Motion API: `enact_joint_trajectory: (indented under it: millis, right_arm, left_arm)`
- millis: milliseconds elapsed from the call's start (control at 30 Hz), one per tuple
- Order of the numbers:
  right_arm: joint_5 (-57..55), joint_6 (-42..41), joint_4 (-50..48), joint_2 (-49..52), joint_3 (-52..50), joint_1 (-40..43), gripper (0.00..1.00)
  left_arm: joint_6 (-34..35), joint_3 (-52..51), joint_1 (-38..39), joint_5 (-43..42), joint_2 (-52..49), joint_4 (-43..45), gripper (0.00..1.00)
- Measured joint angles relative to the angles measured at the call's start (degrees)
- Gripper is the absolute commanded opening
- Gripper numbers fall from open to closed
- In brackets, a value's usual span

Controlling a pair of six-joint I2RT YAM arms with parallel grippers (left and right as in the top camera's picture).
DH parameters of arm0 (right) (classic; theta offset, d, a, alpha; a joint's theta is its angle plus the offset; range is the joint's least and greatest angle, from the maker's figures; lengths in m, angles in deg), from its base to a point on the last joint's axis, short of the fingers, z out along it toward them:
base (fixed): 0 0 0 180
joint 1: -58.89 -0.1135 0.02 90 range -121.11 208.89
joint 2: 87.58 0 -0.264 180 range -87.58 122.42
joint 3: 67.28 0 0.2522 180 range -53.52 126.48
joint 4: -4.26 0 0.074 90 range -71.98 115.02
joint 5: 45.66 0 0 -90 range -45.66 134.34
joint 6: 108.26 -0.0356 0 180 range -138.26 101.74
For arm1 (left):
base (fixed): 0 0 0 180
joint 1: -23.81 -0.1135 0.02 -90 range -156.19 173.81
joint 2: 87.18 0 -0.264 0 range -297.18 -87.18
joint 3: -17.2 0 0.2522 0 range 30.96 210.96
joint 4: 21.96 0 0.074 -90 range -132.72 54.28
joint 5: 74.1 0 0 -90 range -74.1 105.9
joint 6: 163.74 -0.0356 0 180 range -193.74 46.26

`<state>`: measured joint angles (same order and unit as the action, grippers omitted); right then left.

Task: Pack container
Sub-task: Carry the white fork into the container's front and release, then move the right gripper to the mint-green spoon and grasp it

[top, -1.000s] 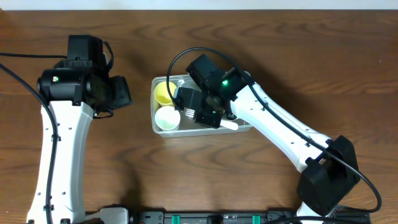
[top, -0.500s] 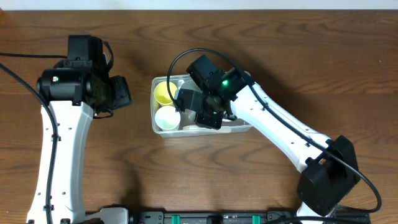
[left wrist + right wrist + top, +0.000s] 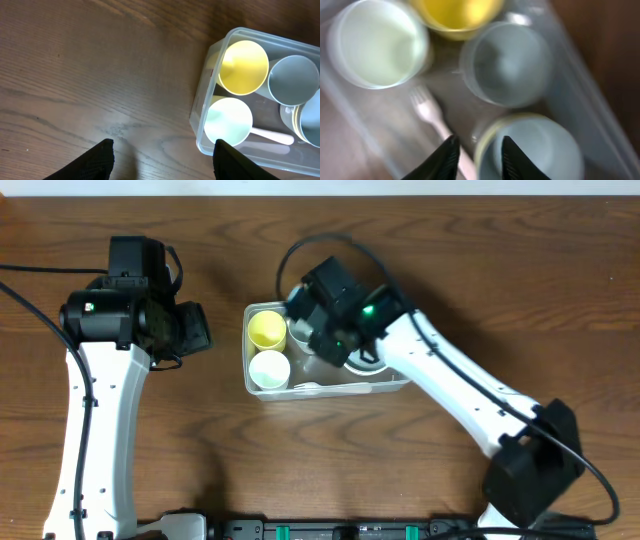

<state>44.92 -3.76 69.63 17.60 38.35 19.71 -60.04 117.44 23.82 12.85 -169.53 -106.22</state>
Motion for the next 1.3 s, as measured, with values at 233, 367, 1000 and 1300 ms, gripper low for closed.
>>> enact_joint_trajectory:
  millis: [233, 367, 1000, 1300]
  right_arm:
    - [-6.14, -8.35, 0.22, -11.96, 1.42, 12.26, 0.68]
    - [-3.02, -6.93, 7.02, -16.48, 3.06, 23.45, 0.70]
    - [2.05, 7.50, 8.81, -5.79, -18.80, 34.91, 0.91]
    - [2.43, 10.49, -3.37, -5.25, -28.15, 34.60, 0.89]
  left_arm:
    - [0.00, 0.00, 0.00, 0.00, 0.00, 0.02, 0.64]
    - [0.00, 0.00, 0.00, 0.00, 0.00, 0.02, 0.64]
    - [0.00, -0.02, 0.00, 0.02, 0.00, 0.22, 0.64]
    - [0.00, -0.02, 0.00, 0.02, 0.00, 0.22, 0.64]
